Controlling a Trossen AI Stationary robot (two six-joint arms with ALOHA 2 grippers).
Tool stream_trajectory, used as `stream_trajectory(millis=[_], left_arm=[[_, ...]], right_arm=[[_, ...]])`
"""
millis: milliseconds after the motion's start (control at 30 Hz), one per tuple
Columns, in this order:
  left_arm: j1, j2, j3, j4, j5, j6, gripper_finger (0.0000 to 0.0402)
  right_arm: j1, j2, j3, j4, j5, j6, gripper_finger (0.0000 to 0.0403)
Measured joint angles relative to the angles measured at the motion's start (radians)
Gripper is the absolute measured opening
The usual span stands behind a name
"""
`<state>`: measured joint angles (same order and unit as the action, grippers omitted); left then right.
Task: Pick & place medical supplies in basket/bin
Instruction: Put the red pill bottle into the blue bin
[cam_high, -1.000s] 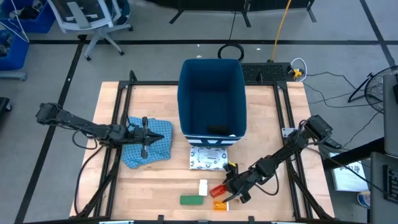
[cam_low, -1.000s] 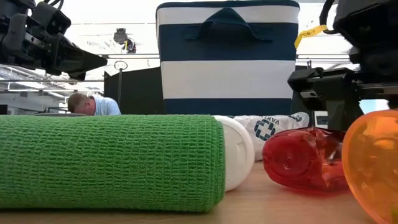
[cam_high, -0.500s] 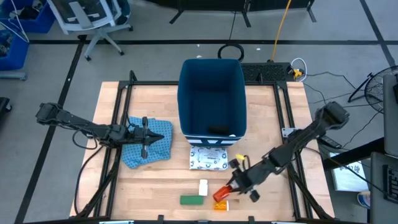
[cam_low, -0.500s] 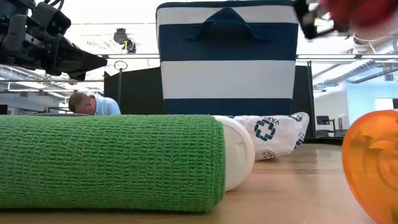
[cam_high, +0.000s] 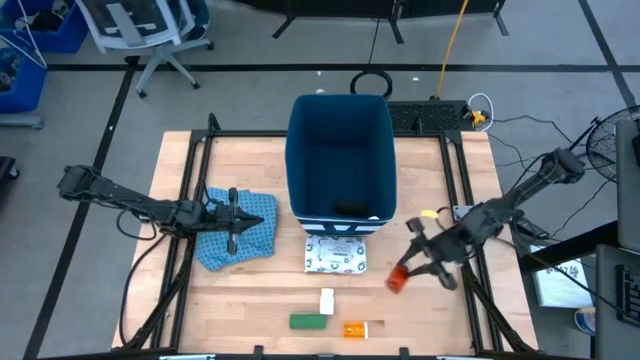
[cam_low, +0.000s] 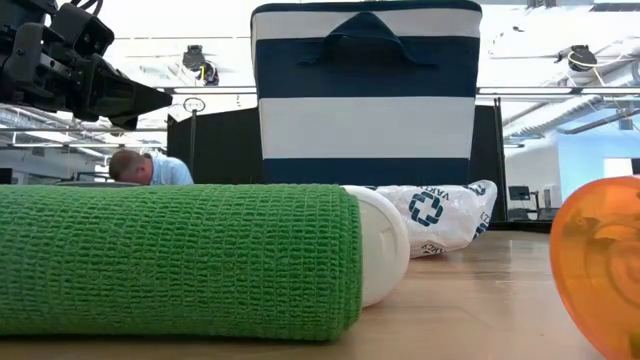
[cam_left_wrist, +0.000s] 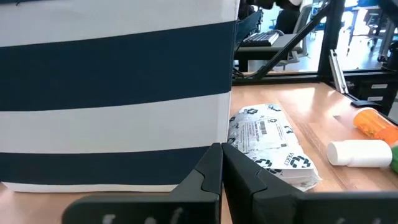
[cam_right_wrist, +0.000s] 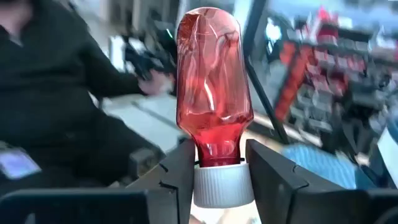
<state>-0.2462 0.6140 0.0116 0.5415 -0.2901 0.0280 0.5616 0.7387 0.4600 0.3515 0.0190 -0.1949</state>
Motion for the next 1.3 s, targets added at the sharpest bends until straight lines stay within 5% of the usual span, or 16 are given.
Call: stream_trajectory(millis=[333, 633, 833, 1167, 1300], left_arm=[[0.0, 0.0, 0.0, 0.0, 0.0, 0.0, 0.0008], [0.0, 0.0, 0.0, 0.0, 0.0, 0.0, 0.0008], [0.0, 0.0, 0.0, 0.001, 0.0, 0.014, 0.0008], [0.0, 0.0, 0.0, 0.002, -0.003, 0.035, 0.0008], [0.0, 0.0, 0.0, 0.002, -0.002, 0.041, 0.0008]], right_arm=[[-0.006, -0.29, -0.282, 0.16, 0.005, 0.048, 0.011], [-0.006, -0.331, -0.315, 0.216, 0.066, 0.023, 0.011], [-0.057, -0.224, -0.065, 0.106, 0.247, -0.001, 0.0119], [-0.417, 0.13, 0.563, -0.437, 0.238, 0.063, 0.0113], [-0.597, 0.282, 0.778, -0.615, 0.108, 0.072, 0.0118]])
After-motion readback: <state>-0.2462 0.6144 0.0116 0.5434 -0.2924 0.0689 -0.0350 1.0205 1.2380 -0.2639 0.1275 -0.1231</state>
